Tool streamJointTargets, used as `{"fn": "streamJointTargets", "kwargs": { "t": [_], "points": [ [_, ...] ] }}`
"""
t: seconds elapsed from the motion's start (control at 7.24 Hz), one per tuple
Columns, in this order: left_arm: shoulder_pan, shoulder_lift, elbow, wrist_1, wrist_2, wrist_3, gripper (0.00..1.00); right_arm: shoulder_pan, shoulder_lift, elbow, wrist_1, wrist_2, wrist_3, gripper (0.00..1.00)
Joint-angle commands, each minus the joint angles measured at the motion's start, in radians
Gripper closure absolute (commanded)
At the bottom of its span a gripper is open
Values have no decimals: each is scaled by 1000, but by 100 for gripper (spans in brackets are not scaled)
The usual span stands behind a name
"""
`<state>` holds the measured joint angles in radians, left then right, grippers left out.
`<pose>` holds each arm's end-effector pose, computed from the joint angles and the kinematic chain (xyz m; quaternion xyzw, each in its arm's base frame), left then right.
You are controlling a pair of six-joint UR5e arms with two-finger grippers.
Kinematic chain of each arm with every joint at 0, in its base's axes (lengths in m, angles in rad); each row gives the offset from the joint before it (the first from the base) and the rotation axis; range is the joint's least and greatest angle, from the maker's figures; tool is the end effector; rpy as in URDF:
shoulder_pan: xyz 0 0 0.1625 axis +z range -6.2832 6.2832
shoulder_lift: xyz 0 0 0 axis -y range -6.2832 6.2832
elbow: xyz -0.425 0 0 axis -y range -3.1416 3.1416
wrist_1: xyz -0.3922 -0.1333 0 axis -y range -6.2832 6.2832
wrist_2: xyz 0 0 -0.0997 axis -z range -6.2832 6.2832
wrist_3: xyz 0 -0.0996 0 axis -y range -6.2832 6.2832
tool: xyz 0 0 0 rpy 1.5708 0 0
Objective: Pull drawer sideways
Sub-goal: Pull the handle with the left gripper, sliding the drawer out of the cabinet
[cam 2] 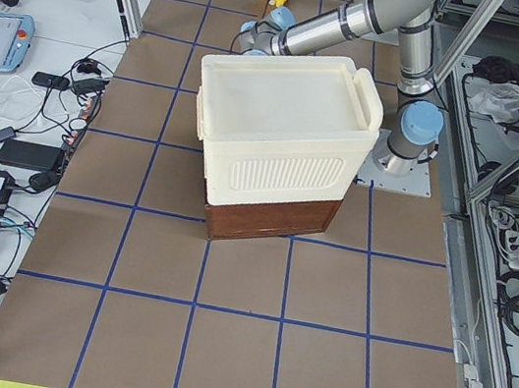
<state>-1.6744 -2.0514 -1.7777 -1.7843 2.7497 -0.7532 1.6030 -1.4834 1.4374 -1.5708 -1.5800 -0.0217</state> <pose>-0.0960 -0.5245 0.1887 -0.0094 0.7864 0.1213 0.6056 0.1495 -0.5285 0.5090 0.0268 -0.9994 0.0230 0.0045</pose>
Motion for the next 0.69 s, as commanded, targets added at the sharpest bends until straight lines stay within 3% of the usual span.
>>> {"fn": "streamJointTargets", "kwargs": {
  "t": [0.0, 0.55],
  "points": [
    [-24, -3, 30, 8, -51, 18, 84, 0, 0, 0, 0, 0, 0, 0],
    [-56, -10, 60, 23, -81, 41, 84, 0, 0, 0, 0, 0, 0, 0]
  ]
}}
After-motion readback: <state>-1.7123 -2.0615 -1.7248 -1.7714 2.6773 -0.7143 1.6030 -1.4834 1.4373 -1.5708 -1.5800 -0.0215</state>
